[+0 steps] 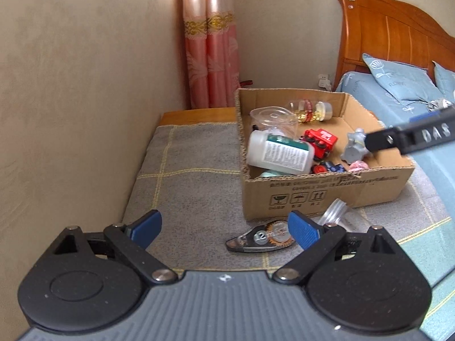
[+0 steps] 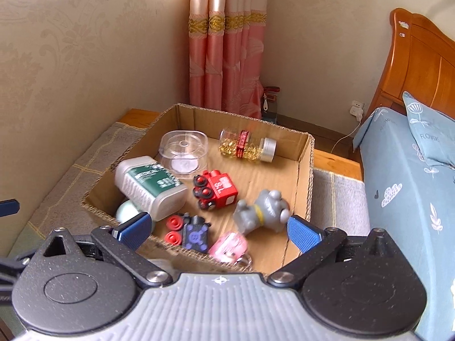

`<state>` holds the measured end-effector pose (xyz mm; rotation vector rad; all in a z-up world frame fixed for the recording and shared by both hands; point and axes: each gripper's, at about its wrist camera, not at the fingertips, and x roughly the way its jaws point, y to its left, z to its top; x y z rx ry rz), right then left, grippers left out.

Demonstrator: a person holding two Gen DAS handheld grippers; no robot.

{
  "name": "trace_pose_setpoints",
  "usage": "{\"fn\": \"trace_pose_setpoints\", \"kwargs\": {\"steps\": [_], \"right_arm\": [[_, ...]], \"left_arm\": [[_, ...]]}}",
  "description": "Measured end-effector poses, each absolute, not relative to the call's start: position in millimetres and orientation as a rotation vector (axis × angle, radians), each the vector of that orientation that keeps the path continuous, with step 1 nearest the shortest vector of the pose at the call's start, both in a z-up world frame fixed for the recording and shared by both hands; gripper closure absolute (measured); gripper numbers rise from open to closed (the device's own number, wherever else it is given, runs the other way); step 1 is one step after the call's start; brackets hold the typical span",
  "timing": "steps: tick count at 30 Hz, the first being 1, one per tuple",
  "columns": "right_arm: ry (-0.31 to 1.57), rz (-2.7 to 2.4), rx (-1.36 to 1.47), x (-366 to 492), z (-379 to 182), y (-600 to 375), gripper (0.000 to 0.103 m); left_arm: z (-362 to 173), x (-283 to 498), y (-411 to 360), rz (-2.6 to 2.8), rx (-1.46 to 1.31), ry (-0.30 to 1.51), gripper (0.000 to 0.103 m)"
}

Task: Organize rigid objects
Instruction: 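Move the left tool to the correction tape while the right tool approaches the clear jar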

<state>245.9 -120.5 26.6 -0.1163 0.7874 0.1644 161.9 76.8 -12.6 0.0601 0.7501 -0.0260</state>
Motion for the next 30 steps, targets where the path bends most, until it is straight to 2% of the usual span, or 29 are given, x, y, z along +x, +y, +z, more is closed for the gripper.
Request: {"fn": "trace_pose_setpoints", "kwargs": {"steps": [7, 13, 30], "right_arm": [[0.765, 0.1, -0.083, 203.3, -5.6, -95.8, 0.0], [0.887, 0.106, -0.095, 185.1, -47.8, -101.1, 0.0], [0.966, -0.001, -0.075, 189.2, -85.1, -150.2, 0.0]], "left_arm": [[-15.3, 160.3, 91.6, 0.008, 0.044, 0.755, 0.008], [-23.8, 162.2, 89.5, -0.022, 0.046, 0.775, 0.008], [-65.3, 189.0, 70.0, -0.094, 0.07, 0.876, 0.008]]}}
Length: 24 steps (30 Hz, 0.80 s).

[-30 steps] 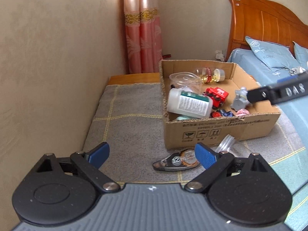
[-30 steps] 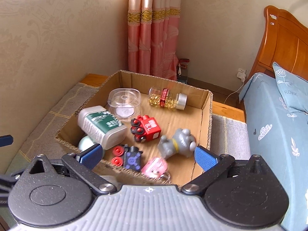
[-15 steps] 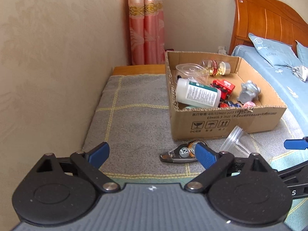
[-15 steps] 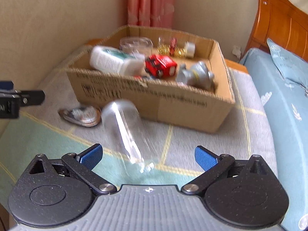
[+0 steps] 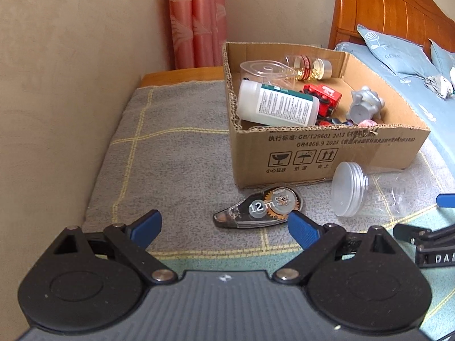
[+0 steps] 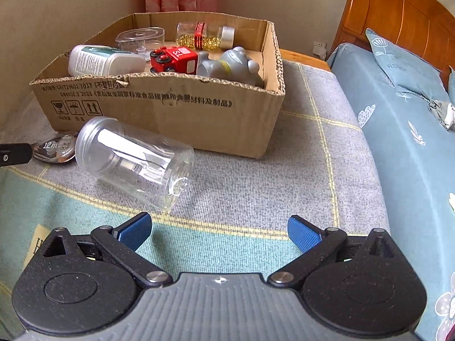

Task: Organize rigid objects
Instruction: 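Move the left tool to the correction tape while the right tool approaches the clear jar, then grasp the clear jar lying on its side with the right tool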

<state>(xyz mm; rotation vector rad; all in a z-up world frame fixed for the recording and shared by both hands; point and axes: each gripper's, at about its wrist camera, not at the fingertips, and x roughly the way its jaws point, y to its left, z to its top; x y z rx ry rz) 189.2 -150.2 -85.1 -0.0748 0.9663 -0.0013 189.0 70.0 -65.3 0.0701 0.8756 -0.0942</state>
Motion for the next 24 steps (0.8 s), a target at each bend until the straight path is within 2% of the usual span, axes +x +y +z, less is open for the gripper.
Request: {"fn": "trace_pose_setpoints", "kwargs": {"steps": [11, 15, 21, 24], "right_arm": [[0.877, 0.081, -0.06, 177.7, -95.5, -154.5, 0.0], [0.86, 0.086, -0.062, 176.6, -96.3, -155.3, 0.0], [0.95, 0.131, -0.066, 172.3, -88.3, -147.2, 0.0], [0.973, 0.241, 0.018, 165.6, -80.4, -141.2, 0.0]], "left_arm": [[-96.2, 221.4, 43.2, -0.138, 0.077, 0.9, 0.008], [-97.6, 218.2, 49.2, -0.124, 0.084, 0.888, 0.004], [-96.7, 208.6, 70.6, -0.075, 0.1, 0.883, 0.001], [-95.8, 207.4, 76.6, -0.062, 0.098, 0.888, 0.001]]}}
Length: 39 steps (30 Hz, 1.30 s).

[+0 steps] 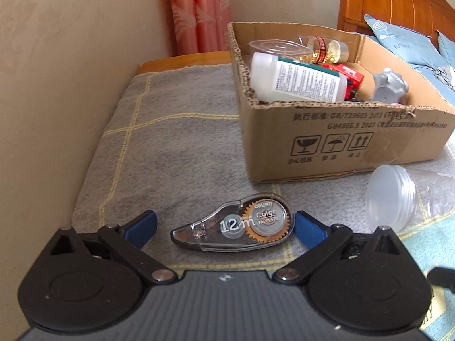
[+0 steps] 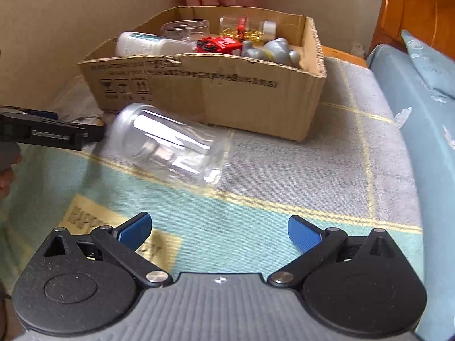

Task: Organize rigid objects
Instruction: 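Grasp the clear jar lying on its side with the right tool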

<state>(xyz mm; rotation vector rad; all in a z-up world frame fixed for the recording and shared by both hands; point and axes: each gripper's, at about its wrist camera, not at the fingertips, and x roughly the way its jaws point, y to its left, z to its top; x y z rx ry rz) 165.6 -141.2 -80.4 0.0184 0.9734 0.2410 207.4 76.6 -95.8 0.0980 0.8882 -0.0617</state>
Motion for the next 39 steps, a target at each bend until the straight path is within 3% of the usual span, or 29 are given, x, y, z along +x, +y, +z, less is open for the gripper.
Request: {"fn": "trace_pose_setpoints", "kwargs": {"steps": [18, 39], "right_arm": [[0.907, 0.134, 0.075, 225.3, -70.9, -90.2, 0.0], [0.868, -0.051, -0.03, 200.3, -93.9, -139.3, 0.0]], "left_arm": [[-51.2, 180.8, 102.3, -0.05, 0.007, 0.763, 0.001], [-95.6, 183.8, 84.1, -0.075, -0.01, 0.909, 0.001]]}}
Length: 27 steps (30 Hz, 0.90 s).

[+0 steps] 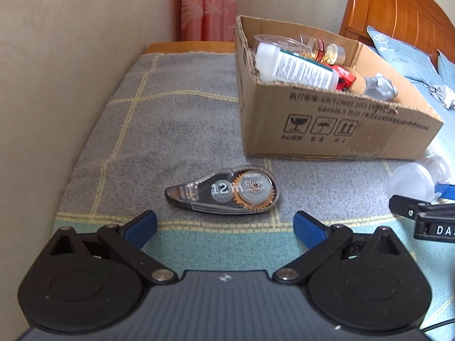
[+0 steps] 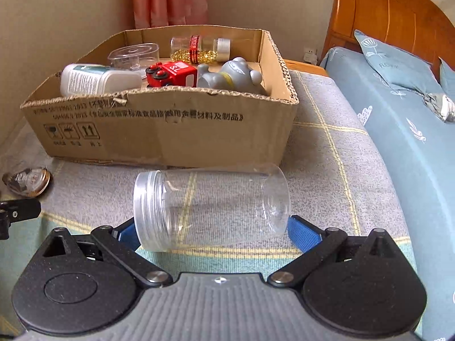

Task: Organize rigid objects
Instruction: 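Grasp the clear jar lying on its side with the right tool, then grasp the correction tape with the left tool while the right tool lifts the jar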

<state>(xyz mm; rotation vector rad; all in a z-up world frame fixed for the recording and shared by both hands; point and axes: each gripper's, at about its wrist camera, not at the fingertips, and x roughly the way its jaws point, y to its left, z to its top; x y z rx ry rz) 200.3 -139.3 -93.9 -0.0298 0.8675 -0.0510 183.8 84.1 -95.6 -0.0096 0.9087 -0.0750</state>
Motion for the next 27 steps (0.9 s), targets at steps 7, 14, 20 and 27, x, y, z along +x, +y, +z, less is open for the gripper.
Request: {"fn": "trace_pose_setpoints", "kwargs": {"steps": [7, 14, 20, 27], "right_arm": [[0.834, -0.016, -0.017, 193.3, -96.4, -145.0, 0.0], [0.818, -0.002, -0.027, 189.0, -96.9, -144.9, 0.0], [0.825, 0.016, -0.034, 188.9, -96.2, -146.3, 0.0], [0.862, 0.02, -0.036, 183.4, -93.3, -146.1, 0.0]], "left_arm": [[-100.8, 185.0, 72.3, -0.044, 0.008, 0.87, 0.001], [-102.7, 193.4, 64.8, -0.066, 0.021, 0.833, 0.001], [-101.1, 198.5, 65.1, -0.104, 0.071, 0.827, 0.001], [-98.5, 200.1, 62.7, -0.138, 0.139, 0.82, 0.001]]}}
